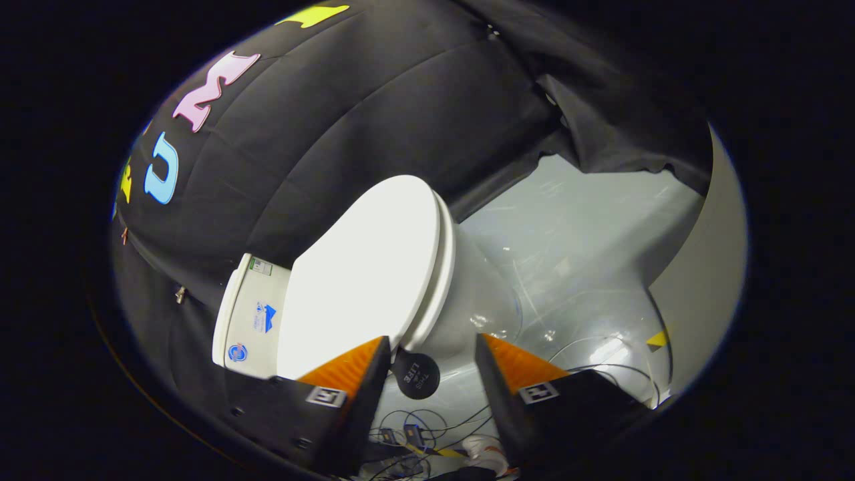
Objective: Open the toilet lid.
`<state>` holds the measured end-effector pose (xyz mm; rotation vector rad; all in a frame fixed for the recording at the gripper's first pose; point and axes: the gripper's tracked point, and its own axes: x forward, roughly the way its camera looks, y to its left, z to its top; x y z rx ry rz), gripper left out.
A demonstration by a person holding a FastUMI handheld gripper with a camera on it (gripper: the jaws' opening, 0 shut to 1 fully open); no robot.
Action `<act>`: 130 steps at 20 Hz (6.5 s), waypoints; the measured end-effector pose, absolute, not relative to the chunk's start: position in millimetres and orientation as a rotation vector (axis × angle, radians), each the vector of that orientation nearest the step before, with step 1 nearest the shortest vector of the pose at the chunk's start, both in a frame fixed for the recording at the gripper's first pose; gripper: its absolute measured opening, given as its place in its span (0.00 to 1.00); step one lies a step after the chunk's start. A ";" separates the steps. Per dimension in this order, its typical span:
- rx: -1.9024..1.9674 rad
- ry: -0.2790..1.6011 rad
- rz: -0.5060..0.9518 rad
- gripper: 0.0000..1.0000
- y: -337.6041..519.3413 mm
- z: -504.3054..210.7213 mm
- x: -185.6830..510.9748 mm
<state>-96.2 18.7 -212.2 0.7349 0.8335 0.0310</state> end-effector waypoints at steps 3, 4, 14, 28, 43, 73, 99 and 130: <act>0.819 0.872 0.064 0.49 31.6 -214.5 -101.9; 0.839 0.894 0.062 0.44 36.5 -220.2 -105.9; 0.986 0.952 0.072 0.20 39.4 -228.1 -110.2; 0.977 0.922 0.074 0.09 31.4 -216.5 -107.3; 0.956 0.812 0.141 0.05 43.5 -139.6 -100.8; 0.400 0.627 0.159 0.09 220.8 70.8 -100.1; 0.012 0.569 -0.021 0.11 448.0 110.7 -101.0; -0.139 0.504 0.001 0.54 550.2 103.7 -107.2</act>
